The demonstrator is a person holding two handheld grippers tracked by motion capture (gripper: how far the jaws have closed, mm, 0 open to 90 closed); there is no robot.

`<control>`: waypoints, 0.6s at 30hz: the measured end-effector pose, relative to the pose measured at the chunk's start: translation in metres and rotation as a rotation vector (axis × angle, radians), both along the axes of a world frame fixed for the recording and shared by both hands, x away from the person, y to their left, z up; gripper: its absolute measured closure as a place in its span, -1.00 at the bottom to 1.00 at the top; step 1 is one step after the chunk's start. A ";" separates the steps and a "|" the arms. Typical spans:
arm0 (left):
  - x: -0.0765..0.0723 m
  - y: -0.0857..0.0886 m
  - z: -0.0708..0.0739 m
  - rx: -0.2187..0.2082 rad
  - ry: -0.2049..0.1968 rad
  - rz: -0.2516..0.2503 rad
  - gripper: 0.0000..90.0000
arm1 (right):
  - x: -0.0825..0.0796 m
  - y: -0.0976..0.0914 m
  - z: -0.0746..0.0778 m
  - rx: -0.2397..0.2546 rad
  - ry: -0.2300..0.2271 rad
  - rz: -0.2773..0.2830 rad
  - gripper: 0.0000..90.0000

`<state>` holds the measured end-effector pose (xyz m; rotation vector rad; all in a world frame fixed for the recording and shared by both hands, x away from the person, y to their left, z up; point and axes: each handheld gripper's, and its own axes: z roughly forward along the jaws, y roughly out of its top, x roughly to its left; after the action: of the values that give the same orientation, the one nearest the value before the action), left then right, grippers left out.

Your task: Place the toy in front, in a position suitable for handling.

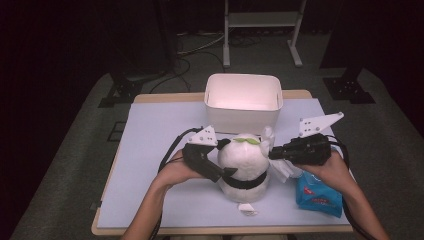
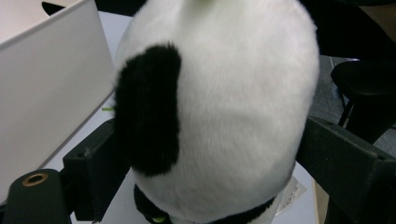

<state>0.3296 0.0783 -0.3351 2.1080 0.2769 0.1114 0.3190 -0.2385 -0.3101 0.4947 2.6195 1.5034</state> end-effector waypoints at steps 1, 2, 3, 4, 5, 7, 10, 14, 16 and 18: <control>0.001 0.001 -0.002 -0.013 -0.001 0.000 -0.71 | 0.000 0.000 0.000 0.000 0.000 -0.002 0.88; 0.001 0.001 -0.003 -0.026 0.004 0.001 -0.70 | 0.000 0.000 0.000 -0.001 -0.001 -0.005 0.88; 0.001 0.002 -0.004 -0.034 0.004 0.000 -0.67 | 0.000 -0.001 0.000 -0.003 0.000 -0.008 0.88; 0.001 0.001 -0.005 -0.039 -0.003 0.002 -0.61 | 0.000 -0.001 0.000 -0.006 0.000 -0.007 0.88; 0.001 0.001 -0.005 -0.041 -0.009 0.003 -0.55 | 0.000 -0.002 0.000 -0.008 0.000 -0.009 0.88; 0.001 0.001 -0.004 -0.040 -0.009 0.007 -0.49 | -0.001 -0.003 0.004 -0.008 -0.011 -0.015 0.88; -0.001 0.000 -0.002 -0.031 -0.016 0.008 -0.48 | -0.002 -0.002 0.006 -0.006 -0.020 -0.013 0.88; -0.004 -0.002 -0.001 -0.021 -0.030 -0.002 -0.47 | -0.002 0.002 0.014 0.008 -0.036 -0.002 0.88; -0.006 -0.005 0.001 -0.009 -0.043 -0.009 -0.47 | -0.002 0.005 0.021 0.018 -0.049 0.005 0.88; -0.007 -0.007 0.002 0.000 -0.049 -0.010 -0.47 | -0.003 0.008 0.027 0.020 -0.059 0.013 0.88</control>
<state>0.3231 0.0711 -0.3327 2.1029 0.2376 0.1564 0.3159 -0.2302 -0.2833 0.4290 2.5706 1.5245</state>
